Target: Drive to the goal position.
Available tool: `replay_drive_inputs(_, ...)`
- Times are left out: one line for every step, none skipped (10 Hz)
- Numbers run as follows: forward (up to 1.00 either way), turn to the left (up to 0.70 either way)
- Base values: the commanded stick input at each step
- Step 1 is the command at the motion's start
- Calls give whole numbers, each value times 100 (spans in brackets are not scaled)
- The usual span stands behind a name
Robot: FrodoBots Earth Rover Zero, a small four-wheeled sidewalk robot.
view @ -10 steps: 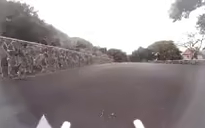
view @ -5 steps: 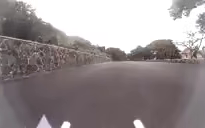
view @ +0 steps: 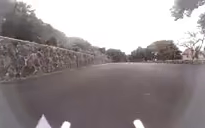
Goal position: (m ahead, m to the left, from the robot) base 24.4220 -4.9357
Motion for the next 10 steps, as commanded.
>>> replay_drive_inputs(50,-37)
replay_drive_inputs(50,0)
replay_drive_inputs(50,0)
replay_drive_inputs(50,0)
replay_drive_inputs(50,0)
replay_drive_inputs(50,0)
replay_drive_inputs(50,0)
replay_drive_inputs(50,0)
replay_drive_inputs(50,0)
replay_drive_inputs(50,0)
